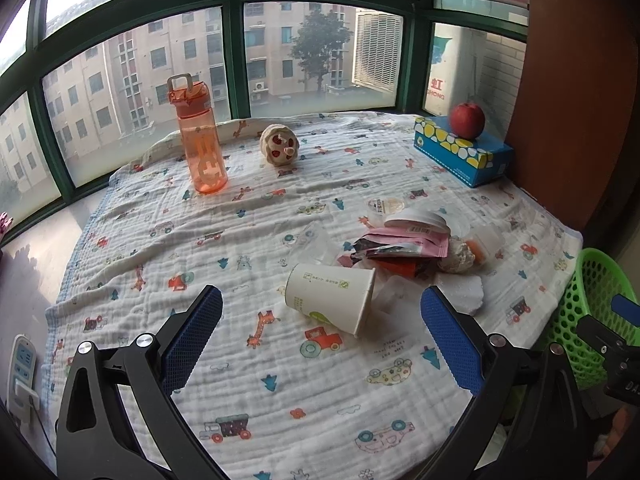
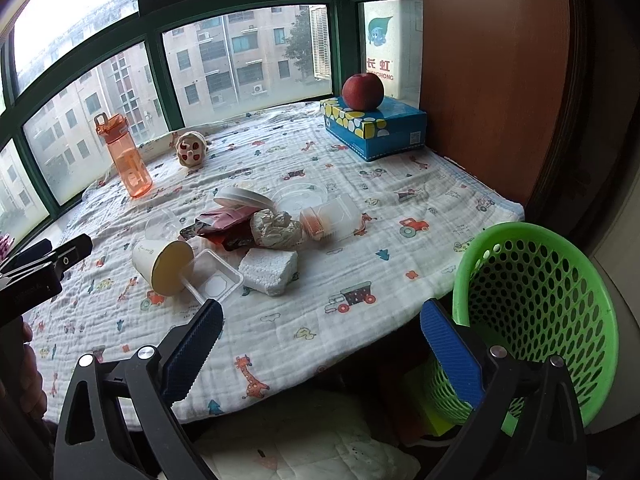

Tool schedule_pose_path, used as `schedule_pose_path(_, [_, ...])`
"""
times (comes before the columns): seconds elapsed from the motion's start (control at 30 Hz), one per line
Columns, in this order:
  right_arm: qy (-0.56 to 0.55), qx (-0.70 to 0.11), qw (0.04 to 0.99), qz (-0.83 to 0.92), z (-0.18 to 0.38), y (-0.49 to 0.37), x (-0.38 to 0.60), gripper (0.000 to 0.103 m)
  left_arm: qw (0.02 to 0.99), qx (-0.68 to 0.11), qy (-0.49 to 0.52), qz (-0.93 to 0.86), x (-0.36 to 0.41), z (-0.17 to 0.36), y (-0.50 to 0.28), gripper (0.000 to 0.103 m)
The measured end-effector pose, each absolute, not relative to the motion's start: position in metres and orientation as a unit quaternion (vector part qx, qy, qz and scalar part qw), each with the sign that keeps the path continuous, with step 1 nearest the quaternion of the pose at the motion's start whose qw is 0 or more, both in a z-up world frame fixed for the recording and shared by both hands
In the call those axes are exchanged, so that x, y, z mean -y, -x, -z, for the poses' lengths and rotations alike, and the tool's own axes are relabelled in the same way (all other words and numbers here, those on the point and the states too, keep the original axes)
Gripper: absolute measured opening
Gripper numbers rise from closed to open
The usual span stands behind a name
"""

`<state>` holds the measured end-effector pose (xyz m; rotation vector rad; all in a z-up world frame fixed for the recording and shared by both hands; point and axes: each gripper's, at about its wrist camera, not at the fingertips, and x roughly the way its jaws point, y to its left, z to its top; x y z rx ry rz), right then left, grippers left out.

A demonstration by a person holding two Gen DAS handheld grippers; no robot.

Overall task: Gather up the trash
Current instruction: 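Grasp the clear plastic tray with the right tool while the left tool approaches the white paper cup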

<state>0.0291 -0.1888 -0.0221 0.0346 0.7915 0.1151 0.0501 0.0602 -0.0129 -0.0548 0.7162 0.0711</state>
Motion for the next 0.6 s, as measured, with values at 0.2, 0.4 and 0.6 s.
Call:
schedule_pose_path(0.2, [-0.008,-0.389,0.918,-0.075,0.027,-0.039,0.177,0.096,0.935,-0.349,0.04,-0.048,-0.083,0.012,-0.055,0.098])
schedule_pose_path(0.4, [0.007,-0.395,0.913,-0.098,0.032,-0.05,0.158,0.095,0.935,-0.344,0.053,-0.066,-0.112,0.01,-0.06,0.098])
schedule_pose_path(0.6, [0.03,-0.405,0.904,-0.133,0.043,-0.064,0.131,0.088,0.931,-0.35,0.067,-0.08,-0.137,0.016,-0.064,0.097])
